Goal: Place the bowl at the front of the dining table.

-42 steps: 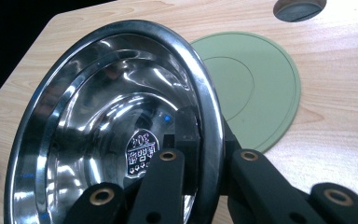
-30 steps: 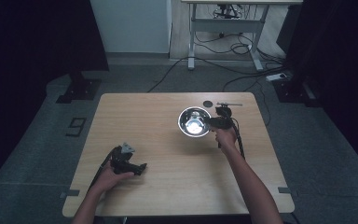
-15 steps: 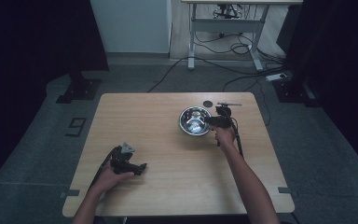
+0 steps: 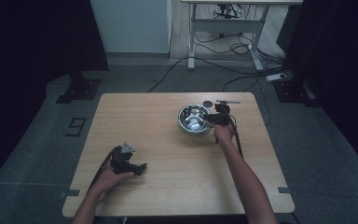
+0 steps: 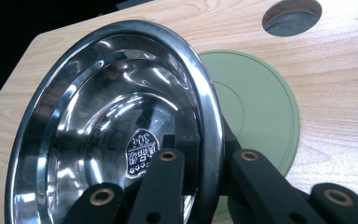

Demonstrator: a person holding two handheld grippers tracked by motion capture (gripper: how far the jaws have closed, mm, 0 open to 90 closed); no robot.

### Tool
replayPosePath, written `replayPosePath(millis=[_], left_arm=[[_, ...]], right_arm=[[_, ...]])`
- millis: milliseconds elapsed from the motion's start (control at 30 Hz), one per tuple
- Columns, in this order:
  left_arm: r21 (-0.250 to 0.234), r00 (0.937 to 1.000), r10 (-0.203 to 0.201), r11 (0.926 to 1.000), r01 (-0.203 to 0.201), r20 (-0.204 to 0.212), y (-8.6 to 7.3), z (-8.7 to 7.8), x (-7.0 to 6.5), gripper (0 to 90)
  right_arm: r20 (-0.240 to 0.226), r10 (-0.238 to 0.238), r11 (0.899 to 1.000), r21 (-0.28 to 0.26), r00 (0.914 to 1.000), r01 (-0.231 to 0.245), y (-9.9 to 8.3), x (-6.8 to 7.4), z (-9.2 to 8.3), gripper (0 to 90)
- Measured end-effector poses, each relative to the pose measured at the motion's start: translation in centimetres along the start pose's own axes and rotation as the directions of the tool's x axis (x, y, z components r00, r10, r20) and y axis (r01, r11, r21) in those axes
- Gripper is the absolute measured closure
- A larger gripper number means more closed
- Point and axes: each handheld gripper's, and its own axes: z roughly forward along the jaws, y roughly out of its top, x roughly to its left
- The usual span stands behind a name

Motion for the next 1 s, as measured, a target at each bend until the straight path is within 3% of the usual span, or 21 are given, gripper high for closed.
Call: replayPosePath(millis=[200, 733, 1000], left_arm=[[0.000, 1.0000, 0.000, 1.0000, 0.000, 0.000, 0.0, 0.0, 0.0, 0.0], [0.000, 1.0000, 0.000, 1.0000, 0.000, 0.000, 0.0, 0.0, 0.0, 0.0], [0.000, 1.0000, 0.001, 1.0000, -0.001, 0.000, 0.0, 0.0, 0.0, 0.0]], right_arm=[[0.023, 0.003, 1.000, 0.005, 0.9997, -0.003, 0.5, -0.5, 0.7, 86.2], [0.031, 0.032, 0.999, -0.011, 0.9990, -0.032, 0.9, -1.1, 1.8, 86.1], [0.052, 0.020, 1.000, -0.006, 0.9984, -0.019, 1.4, -1.2, 2.4, 86.1]])
